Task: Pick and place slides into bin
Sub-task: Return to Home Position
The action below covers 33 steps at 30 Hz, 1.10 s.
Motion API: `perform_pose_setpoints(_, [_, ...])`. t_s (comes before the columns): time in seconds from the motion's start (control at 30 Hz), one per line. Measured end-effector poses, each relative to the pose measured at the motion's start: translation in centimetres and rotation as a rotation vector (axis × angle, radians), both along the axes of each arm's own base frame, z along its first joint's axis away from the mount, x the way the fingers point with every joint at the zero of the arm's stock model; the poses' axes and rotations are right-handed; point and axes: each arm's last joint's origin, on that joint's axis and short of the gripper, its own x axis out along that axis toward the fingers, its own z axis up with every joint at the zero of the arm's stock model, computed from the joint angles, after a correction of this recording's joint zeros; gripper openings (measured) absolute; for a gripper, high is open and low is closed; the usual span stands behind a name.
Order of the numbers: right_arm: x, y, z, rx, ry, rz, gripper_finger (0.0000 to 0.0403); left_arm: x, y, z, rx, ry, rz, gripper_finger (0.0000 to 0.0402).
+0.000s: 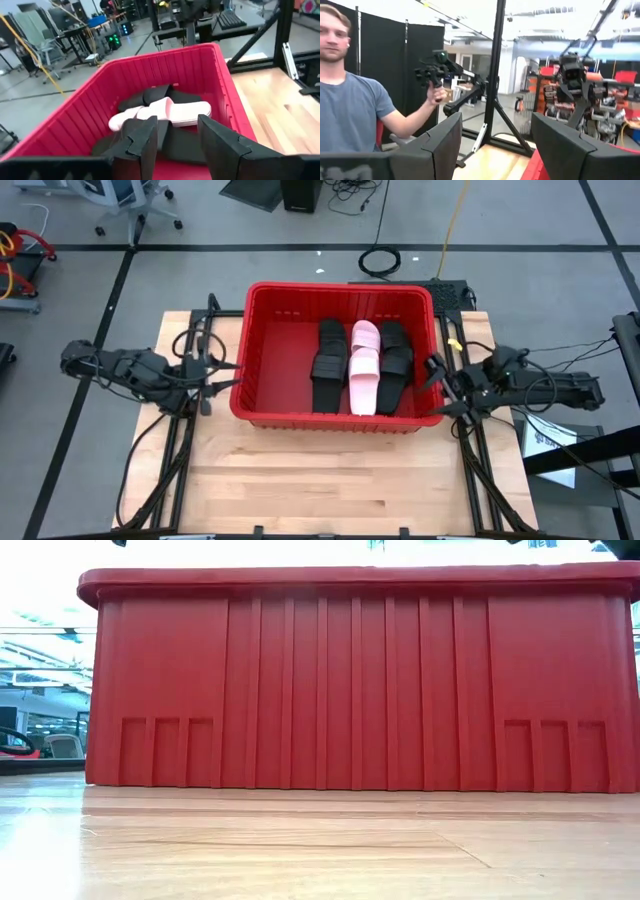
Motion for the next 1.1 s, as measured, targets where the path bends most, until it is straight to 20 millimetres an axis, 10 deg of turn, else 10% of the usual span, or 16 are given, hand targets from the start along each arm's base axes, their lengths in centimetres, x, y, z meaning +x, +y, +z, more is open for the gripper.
perform_pose_setpoints(0.43, [-2.7, 0.2, -3.5, -0.045, -0.197, -0.015, 0.0228, -4.2, 1.2, -3.5, -0.047, -0.216, -0.024, 0.0147])
perform_pose_setpoints(1.1, [-3.6, 0.2, -7.4, -0.081, -0.362, -0.034, 0.0228, -5.1, 1.5, -7.6, -0.001, -0.335, -0.017, 0.0147])
